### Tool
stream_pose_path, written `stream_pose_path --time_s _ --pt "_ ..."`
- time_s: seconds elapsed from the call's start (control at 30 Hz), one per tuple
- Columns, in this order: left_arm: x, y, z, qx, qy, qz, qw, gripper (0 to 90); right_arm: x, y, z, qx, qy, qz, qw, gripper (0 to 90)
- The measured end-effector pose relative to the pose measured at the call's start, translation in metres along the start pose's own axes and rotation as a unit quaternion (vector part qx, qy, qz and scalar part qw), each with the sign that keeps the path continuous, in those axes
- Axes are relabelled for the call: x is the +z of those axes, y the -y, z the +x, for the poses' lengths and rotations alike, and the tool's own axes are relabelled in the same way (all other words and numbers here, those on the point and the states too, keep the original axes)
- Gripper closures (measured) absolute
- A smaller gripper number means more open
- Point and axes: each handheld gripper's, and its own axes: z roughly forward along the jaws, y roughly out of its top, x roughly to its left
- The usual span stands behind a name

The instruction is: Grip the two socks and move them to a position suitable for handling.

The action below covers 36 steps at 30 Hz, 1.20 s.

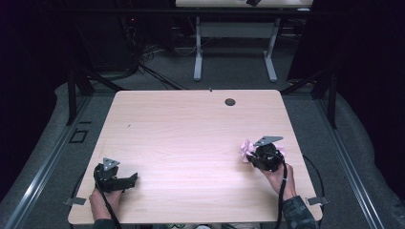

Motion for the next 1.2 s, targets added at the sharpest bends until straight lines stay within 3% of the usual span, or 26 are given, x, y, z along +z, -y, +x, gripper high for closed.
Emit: stream_pose_path --time_s 0.13,0.17,0.23,0.4,0.63,0.67,0.7,0.77,0.9,1.07,1.13,1.2 --pt "0.0 0.0 0.0 0.0 0.0 0.0 1.0 0.8 -0.014 -0.008 0.016 -0.015 -0.023 -0.021 0.9994 77.0" --pt "0.0 0.0 0.0 0.0 0.0 0.0 1.0 0.8 -0.021 -0.012 0.028 -0.028 -0.042 -0.022 0.9985 77.0" --pt "0.0 0.0 0.0 0.0 0.0 0.0 1.0 0.8 -0.022 -0.013 0.032 -0.034 -0.048 -0.023 0.998 76.9" --pt "0.0 0.0 0.0 0.0 0.0 0.0 1.0 0.7 -0.027 -0.017 0.064 -0.061 -0.095 -0.024 0.9933 76.9" --pt "0.0 0.0 0.0 0.0 0.0 0.0 1.0 0.8 -0.008 -0.011 0.107 -0.098 -0.159 0.006 0.9824 76.7" --pt "0.0 0.0 0.0 0.0 0.0 0.0 1.0 0.8 -0.001 -0.007 0.117 -0.106 -0.172 0.014 0.9793 76.6" --pt "0.0 0.0 0.0 0.0 0.0 0.0 1.0 0.8 -0.001 -0.007 0.117 -0.106 -0.172 0.014 0.9793 76.6" --pt "0.0 0.0 0.0 0.0 0.0 0.0 1.0 0.7 0.008 -0.003 0.125 -0.113 -0.186 0.027 0.9757 76.4" --pt "0.0 0.0 0.0 0.0 0.0 0.0 1.0 0.8 0.015 0.002 0.133 -0.126 -0.186 0.045 0.9733 75.9" --pt "0.0 0.0 0.0 0.0 0.0 0.0 1.0 0.8 0.023 0.008 0.138 -0.13 -0.18 0.058 0.9733 73.7" --pt "0.0 0.0 0.0 0.0 0.0 0.0 1.0 0.7 0.025 0.011 0.138 -0.133 -0.178 0.067 0.9728 70.7" --pt "0.0 0.0 0.0 0.0 0.0 0.0 1.0 0.8 0.025 0.012 0.137 -0.135 -0.174 0.075 0.9726 60.9"
